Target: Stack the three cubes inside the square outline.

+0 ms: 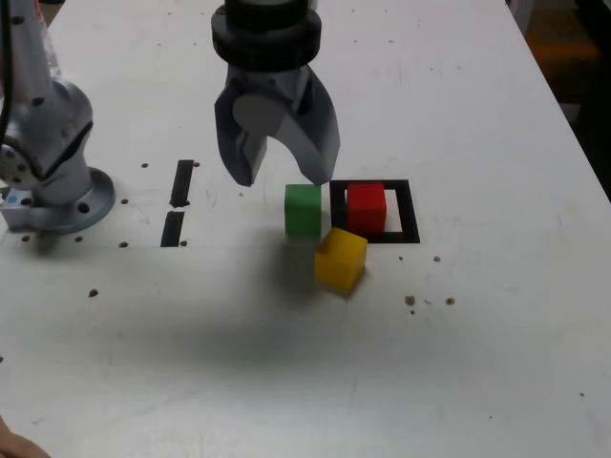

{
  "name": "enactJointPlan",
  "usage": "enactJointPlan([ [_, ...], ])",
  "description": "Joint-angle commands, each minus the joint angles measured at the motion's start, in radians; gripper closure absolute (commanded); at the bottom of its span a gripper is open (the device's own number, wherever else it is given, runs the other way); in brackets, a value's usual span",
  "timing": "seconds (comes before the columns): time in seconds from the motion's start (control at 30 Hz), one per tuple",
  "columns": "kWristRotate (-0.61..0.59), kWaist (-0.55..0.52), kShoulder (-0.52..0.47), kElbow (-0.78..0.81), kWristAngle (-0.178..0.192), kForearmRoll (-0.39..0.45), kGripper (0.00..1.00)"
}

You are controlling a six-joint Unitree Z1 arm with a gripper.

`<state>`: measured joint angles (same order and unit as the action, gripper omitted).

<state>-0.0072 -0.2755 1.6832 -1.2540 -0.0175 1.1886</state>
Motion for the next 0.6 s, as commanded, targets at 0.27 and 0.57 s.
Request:
enactJointPlan([
  [0.27, 0.134, -0.124, 0.066, -0.023, 0.025, -0.027, 0.3],
  [0.57, 0.169, -0.157, 0.134, -0.072, 0.049, -0.049, 0.3],
])
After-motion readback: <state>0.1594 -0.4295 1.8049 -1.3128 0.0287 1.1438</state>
